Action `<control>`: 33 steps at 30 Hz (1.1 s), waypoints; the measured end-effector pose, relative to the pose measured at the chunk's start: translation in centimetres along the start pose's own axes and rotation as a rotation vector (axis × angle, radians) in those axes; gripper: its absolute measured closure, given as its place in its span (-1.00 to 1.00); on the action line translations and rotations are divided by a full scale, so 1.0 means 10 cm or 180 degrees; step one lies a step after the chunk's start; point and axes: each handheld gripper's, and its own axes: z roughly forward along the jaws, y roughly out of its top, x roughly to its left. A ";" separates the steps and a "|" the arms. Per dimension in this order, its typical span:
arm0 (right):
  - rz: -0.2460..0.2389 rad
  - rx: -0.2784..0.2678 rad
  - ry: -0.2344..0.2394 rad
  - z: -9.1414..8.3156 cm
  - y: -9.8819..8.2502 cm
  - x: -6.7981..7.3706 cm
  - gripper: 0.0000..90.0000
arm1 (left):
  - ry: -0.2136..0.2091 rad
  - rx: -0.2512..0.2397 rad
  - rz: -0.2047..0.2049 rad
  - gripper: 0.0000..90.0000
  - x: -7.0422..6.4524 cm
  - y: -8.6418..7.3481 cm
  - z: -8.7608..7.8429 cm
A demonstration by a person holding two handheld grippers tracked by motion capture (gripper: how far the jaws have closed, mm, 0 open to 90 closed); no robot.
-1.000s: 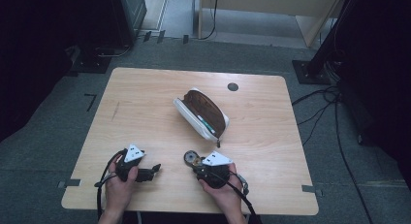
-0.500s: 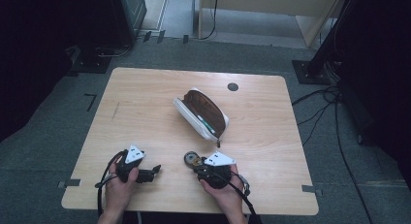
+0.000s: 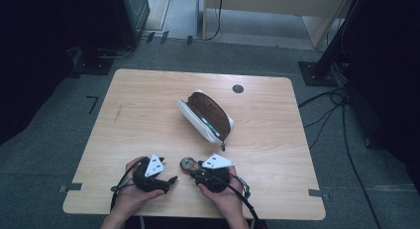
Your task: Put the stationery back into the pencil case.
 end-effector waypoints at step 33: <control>-0.0026 -0.0156 0.0515 0.02 0.17 0.13 0.26 | -0.0022 -0.0197 0.0632 0.66 -0.18 0.01 0.01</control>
